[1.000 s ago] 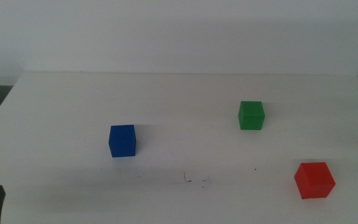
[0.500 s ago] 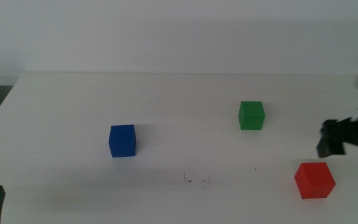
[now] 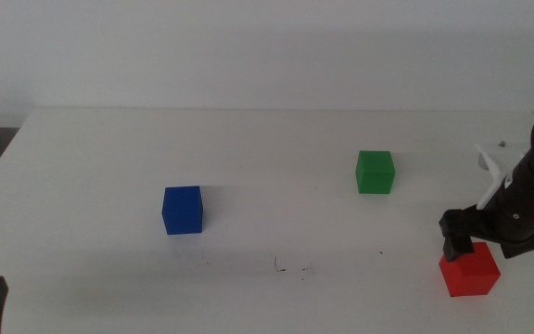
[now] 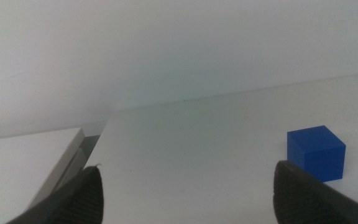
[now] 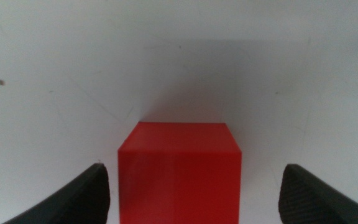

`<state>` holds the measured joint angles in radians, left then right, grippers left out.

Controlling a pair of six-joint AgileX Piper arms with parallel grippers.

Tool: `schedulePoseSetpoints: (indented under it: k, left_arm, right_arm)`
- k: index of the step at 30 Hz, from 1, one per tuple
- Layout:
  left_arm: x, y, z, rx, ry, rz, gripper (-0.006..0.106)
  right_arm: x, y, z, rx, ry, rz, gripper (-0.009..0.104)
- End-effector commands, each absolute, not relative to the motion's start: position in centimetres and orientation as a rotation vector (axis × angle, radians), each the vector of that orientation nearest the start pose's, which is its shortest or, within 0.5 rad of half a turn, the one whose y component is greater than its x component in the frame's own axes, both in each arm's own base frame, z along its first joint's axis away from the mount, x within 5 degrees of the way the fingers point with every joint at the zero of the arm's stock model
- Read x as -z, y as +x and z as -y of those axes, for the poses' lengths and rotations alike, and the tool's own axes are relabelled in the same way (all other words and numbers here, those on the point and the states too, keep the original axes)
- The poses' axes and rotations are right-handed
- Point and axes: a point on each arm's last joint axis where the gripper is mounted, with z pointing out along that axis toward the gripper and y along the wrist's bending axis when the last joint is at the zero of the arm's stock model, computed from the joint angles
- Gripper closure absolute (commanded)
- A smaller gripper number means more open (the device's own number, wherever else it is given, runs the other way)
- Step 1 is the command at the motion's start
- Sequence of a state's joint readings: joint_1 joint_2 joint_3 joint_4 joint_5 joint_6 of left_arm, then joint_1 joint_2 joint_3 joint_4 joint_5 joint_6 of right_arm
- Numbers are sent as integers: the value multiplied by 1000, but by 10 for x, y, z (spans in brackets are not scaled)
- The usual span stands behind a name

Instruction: Stack red cubes first, then green, then blue cubes in a specific spot.

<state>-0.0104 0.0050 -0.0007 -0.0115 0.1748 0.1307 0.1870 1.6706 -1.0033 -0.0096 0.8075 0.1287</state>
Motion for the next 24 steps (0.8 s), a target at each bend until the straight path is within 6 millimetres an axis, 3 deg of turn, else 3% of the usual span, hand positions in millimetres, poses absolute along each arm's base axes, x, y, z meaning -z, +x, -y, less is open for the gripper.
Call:
schedulePoseSetpoints:
  k: [1, 7, 11, 18, 22, 24]
  left_arm:
    - [-199, 56, 1, -77, 104, -1642, 7]
    - [-199, 56, 1, -77, 104, -1642, 7]
    - [-199, 56, 1, -77, 104, -1642, 7]
    - [-199, 56, 1, -77, 104, -1642, 7]
    - [-199, 56, 1, -77, 104, -1642, 7]
    - [-199, 56, 1, -77, 104, -1642, 7]
  right_arm:
    - [-187, 303, -56, -18, -105, -2954, 2]
    - [-179, 305, -57, -11, -125, -2976, 4]
    - [-175, 306, -57, -9, -124, -2988, 16]
    - [-169, 306, -57, -10, -119, -3020, 61]
    - [-176, 305, -60, 9, -119, -3063, 94]
    - [-187, 306, -66, 41, -127, -3060, 97]
